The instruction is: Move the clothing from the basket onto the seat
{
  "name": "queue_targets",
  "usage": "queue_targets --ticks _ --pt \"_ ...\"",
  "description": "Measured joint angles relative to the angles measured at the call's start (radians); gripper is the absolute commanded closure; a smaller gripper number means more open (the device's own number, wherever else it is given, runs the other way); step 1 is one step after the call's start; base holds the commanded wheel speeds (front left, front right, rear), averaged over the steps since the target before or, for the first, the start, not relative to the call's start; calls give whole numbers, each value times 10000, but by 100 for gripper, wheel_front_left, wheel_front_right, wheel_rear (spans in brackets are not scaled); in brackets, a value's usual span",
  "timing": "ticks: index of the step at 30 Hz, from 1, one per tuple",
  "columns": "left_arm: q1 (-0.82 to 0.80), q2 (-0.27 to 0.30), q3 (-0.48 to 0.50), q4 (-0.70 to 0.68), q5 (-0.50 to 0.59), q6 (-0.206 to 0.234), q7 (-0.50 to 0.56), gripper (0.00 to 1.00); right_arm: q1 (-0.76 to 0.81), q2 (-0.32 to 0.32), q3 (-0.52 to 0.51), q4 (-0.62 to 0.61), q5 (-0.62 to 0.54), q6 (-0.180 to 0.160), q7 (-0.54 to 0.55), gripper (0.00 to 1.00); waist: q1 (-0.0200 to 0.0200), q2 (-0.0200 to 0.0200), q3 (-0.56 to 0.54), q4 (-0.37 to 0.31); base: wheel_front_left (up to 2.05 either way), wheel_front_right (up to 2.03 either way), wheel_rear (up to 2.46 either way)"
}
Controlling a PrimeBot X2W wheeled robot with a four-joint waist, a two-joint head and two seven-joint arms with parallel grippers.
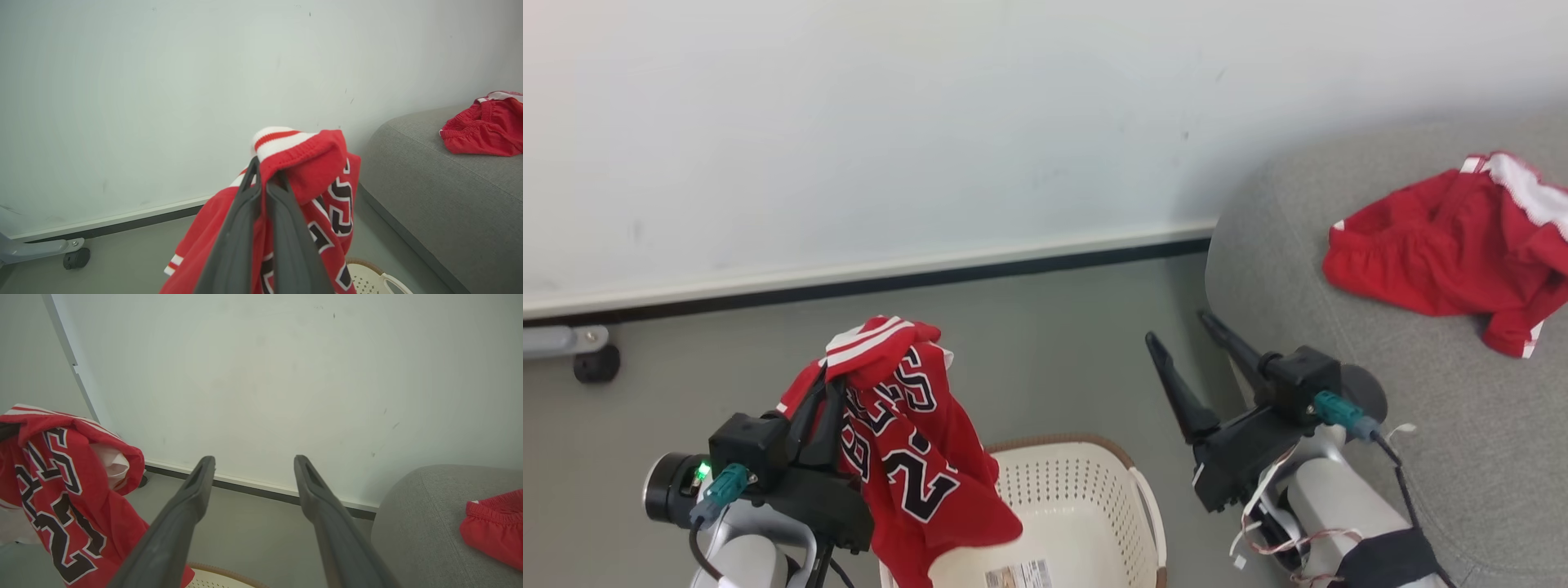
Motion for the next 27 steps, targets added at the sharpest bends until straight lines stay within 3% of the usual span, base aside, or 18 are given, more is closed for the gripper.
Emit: queue_targets --ticks 10,27 --pt "214 31 -188 -1269 2 38 537 100 128 54 1561 -10 558 29 0 0 1 0 -875 51 0 0 0" --pt "-3 -261 -892 -3039 38 79 1599 100 -1326 -107 5101 462 2253 38 17 0 3 1 -803 113 0 0 0"
